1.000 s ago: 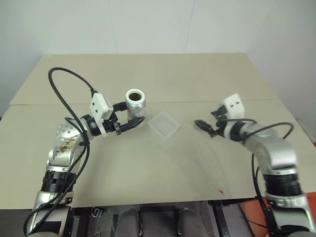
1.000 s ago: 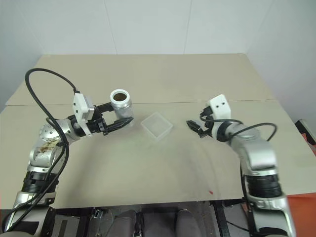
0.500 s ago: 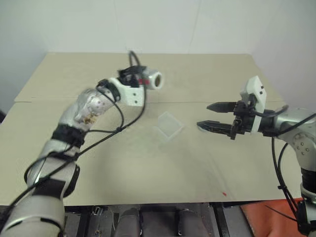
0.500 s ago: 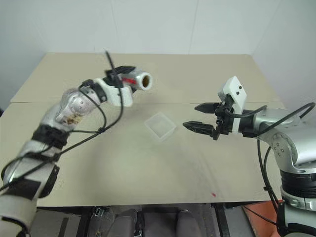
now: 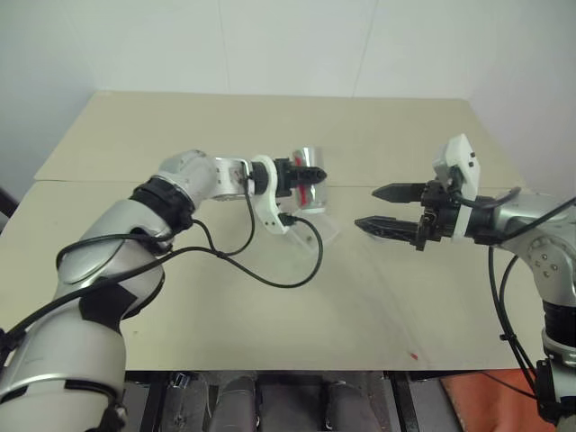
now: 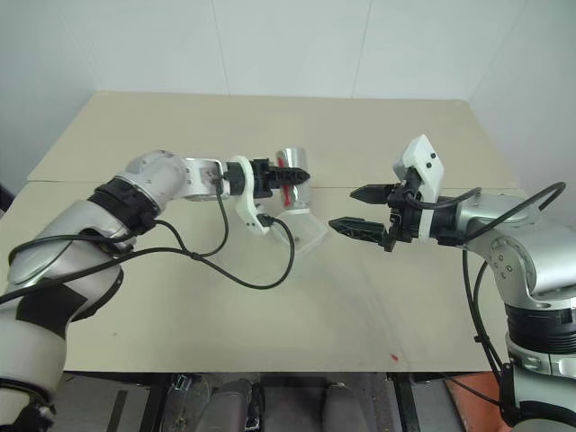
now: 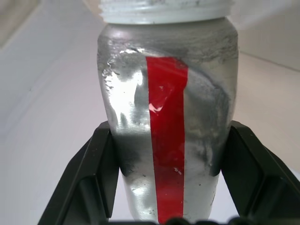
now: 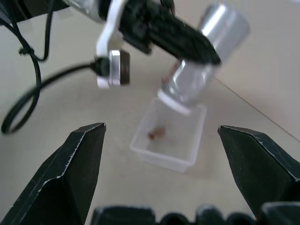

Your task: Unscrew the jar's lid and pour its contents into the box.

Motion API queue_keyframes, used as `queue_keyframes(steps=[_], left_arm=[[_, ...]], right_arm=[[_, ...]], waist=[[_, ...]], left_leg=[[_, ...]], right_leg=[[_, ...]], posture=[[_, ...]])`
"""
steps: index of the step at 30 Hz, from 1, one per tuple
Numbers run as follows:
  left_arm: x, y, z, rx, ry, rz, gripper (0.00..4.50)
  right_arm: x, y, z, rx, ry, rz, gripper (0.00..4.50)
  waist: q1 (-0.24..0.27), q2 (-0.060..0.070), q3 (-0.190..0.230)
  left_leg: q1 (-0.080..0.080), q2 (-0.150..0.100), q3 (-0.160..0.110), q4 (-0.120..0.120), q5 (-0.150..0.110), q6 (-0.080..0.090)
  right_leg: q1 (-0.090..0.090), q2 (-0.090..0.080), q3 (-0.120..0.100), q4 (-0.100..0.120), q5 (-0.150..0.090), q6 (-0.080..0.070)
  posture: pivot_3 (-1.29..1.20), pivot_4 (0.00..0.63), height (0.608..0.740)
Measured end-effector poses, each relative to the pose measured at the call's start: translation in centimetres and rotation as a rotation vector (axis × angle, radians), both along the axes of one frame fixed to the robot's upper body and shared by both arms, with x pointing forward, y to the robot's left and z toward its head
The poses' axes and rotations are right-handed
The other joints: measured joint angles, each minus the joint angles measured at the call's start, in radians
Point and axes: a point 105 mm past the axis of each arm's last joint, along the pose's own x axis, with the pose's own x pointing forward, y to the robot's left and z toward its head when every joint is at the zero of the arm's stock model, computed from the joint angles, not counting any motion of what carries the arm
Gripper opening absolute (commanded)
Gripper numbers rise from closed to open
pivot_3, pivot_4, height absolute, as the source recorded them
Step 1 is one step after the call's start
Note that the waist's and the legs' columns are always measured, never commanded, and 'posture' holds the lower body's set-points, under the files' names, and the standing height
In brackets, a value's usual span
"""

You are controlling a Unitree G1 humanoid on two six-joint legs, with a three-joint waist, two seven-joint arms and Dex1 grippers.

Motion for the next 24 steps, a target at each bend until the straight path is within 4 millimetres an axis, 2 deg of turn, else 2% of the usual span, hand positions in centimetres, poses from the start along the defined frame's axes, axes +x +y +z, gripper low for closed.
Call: queue_keyframes(steps=[6,11,14,16,21,24], left_arm=[[-0.5,-0.4,0.4,0.000,-0.018,-0.033,2.74],[0.1,1.0,1.5,-0.051,-0.004,0.034,2.74],[0.7,2.2,3.0,-0.231,0.050,0.104,2.74],[1.1,3.1,3.1,-0.326,0.097,0.155,2.74],[1.6,5.5,2.3,-0.557,0.270,0.281,2.74],[1.4,7.2,0.7,-0.729,0.446,0.359,2.74]], right_arm=[[-0.4,-0.2,0.8,0.022,-0.027,0.000,4.46],[-0.6,-0.1,0.5,0.024,-0.018,0.001,4.46],[-0.4,-0.2,0.4,0.025,-0.012,-0.003,4.46],[-0.3,-0.1,0.3,0.024,-0.006,-0.006,4.46],[0.0,0.4,0.0,0.038,0.006,0.000,4.46],[0.0,0.4,-0.1,0.041,0.004,0.001,4.46]], waist=[[0.000,0.000,0.000],[-0.001,0.000,0.000],[-0.001,0.000,0.000],[-0.002,0.000,0.000],[-0.003,0.000,0.000],[-0.005,0.000,0.000]], left_leg=[[0.001,0.000,0.000,0.001,0.000,0.000],[0.000,0.000,0.000,0.001,0.000,0.000],[0.001,0.000,0.000,0.001,0.000,0.000],[0.001,0.000,0.000,0.002,0.000,0.000],[0.001,0.001,0.000,0.002,0.001,-0.001],[0.001,0.001,0.001,0.002,0.003,-0.004]], right_leg=[[0.000,0.000,0.000,0.002,0.000,0.000],[0.000,0.000,0.000,0.002,0.000,0.000],[0.000,0.000,0.000,0.002,0.000,0.000],[0.000,0.000,0.000,0.002,0.000,0.000],[0.000,0.000,0.000,0.003,0.000,0.000],[0.000,0.000,0.000,0.003,0.000,0.000]], posture=[[0.00,0.150,0.740],[0.00,0.150,0.740],[0.00,0.150,0.740],[0.00,0.150,0.740],[0.00,0.150,0.740],[0.00,0.150,0.740]])
